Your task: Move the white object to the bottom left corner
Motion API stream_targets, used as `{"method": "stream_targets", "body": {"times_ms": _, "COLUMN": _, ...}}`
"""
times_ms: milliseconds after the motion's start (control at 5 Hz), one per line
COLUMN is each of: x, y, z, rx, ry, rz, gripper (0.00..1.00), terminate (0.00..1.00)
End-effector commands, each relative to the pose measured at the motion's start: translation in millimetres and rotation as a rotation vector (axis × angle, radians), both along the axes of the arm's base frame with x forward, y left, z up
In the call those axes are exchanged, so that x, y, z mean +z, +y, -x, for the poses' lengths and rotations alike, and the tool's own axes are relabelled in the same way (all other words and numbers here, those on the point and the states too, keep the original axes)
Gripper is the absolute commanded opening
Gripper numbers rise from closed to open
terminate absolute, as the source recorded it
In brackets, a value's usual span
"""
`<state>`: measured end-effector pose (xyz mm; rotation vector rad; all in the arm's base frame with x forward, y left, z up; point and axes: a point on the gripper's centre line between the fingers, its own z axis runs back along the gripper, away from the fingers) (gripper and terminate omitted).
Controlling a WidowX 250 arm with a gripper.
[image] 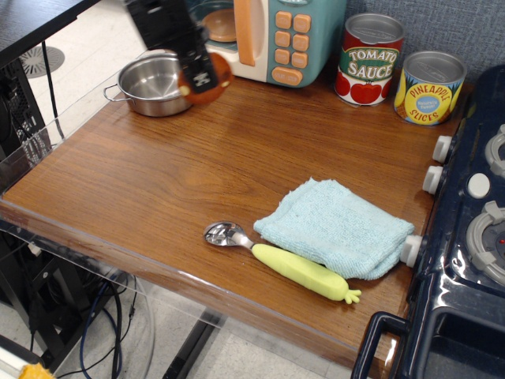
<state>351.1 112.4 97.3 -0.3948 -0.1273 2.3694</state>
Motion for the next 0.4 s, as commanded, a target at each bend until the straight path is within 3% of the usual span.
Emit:
{"method": "stream_targets", "body": {"times_ms": 0, "x": -9, "y": 51, "z": 52, "rx": 0.175, "ry": 0.025, "rz": -0.127, "gripper": 0.0, "terminate": 0.0}}
{"method": "stream_targets", "body": {"times_ms": 200, "x": -22, "y": 64, "z": 77, "rx": 0.263, "ry": 0.077, "rz": -0.168, "gripper": 0.0, "terminate": 0.0}}
